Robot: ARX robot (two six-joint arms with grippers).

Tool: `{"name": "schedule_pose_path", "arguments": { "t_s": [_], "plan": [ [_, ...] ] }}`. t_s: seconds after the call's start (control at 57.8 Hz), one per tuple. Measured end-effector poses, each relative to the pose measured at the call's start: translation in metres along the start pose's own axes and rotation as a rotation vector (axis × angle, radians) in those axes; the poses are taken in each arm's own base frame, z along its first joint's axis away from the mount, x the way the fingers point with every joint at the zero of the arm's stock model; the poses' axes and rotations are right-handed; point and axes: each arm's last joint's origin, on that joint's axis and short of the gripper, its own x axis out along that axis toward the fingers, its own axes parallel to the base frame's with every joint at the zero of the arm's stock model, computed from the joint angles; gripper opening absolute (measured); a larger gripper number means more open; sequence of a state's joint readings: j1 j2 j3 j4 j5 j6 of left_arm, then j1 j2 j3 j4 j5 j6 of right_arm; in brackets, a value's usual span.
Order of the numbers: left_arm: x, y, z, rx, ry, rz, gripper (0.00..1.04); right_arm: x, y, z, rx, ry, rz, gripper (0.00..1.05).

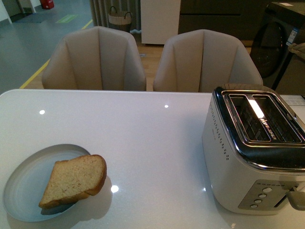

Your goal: Left arm holds plate, right arm toasts bread

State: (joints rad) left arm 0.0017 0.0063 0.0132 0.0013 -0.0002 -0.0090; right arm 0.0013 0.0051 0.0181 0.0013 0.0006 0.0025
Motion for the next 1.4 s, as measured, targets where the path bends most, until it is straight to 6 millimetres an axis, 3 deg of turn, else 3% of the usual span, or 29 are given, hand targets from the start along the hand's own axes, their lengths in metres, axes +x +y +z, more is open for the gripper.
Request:
{"name": "schedule_pose_path", "arguments": {
  "t_s": [0.692, 0.727, 0.848, 0.987, 1.073, 1.194, 1.402],
  "plan": [
    [0.000, 0.000, 0.000, 0.000, 0.000, 0.000, 0.97, 0.000, 0.000, 0.000, 0.000, 0.000, 0.000, 0.96],
    [0.000, 0.000, -0.001, -0.012, 0.040, -0.030, 0.97, 0.000, 0.000, 0.000, 0.000, 0.000, 0.000, 0.96],
    [0.004, -0.002, -0.005, -0.135, 0.421, -0.189, 0.97, 0.000, 0.000, 0.000, 0.000, 0.000, 0.001, 0.96],
    [0.013, -0.002, 0.001, -0.166, 0.451, -0.212, 0.97, 0.000, 0.000, 0.000, 0.000, 0.000, 0.000, 0.96],
    [0.026, 0.001, 0.010, -0.168, 0.416, -0.214, 0.97, 0.000, 0.000, 0.000, 0.000, 0.000, 0.000, 0.96],
    [0.073, 0.014, 0.017, -0.142, 0.396, -0.156, 0.97, 0.000, 0.000, 0.000, 0.000, 0.000, 0.000, 0.96],
    [0.131, 0.034, -0.006, -0.123, 0.493, -0.104, 0.97, 0.000, 0.000, 0.000, 0.000, 0.000, 0.000, 0.96]
  ]
}}
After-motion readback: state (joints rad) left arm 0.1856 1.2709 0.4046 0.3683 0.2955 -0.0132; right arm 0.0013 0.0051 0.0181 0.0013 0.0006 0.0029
